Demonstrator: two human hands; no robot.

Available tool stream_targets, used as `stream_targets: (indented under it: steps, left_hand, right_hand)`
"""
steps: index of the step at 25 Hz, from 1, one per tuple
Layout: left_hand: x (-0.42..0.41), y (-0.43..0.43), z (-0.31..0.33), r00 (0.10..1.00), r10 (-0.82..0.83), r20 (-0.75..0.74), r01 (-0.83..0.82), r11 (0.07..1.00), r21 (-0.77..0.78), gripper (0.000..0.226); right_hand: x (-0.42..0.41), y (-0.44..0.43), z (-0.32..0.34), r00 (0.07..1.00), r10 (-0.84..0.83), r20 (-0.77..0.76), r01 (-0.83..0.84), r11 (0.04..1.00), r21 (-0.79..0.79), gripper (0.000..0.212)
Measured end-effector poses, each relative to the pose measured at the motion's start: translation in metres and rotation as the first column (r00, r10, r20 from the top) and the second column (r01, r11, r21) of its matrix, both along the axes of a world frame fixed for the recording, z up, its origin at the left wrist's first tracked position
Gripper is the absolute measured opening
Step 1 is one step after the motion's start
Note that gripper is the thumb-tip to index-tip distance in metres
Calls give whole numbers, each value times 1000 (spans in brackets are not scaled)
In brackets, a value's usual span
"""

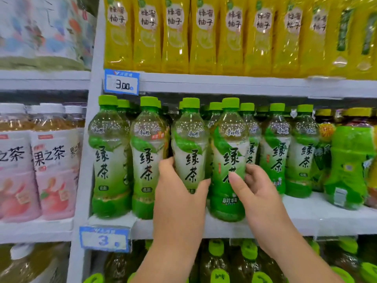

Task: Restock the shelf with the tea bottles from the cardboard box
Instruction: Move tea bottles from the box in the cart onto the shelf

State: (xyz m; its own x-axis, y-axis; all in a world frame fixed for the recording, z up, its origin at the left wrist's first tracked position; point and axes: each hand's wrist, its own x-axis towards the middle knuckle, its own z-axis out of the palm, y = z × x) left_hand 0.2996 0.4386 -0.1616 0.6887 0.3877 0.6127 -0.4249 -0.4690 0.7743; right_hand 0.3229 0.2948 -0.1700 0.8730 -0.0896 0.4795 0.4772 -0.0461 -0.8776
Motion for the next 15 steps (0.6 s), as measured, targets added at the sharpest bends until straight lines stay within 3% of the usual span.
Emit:
stream_targets:
  steps: [4,8,12,15]
  left_hand:
    - [-11,-6,-4,994,105,-37,-90,955,284,87]
    - [-24,-1,-6,988,151,-31,-129,922,364,81]
    - [-29,9,-6,983,185,-4,-162,870,466,75]
    - [-32,13,6,969,241,-57,-174,827,534,75]
  right_hand:
    - [1,-1,0,1000,-26,-13,26,1000,-11,79]
    - [2,-2,1,999,-41,-12,40,997,-64,82]
    - [-1,-1,-6,999,-47,17,49,987,-154,48]
    - [1,2,-7,996,-83,34,88,975,-205,47]
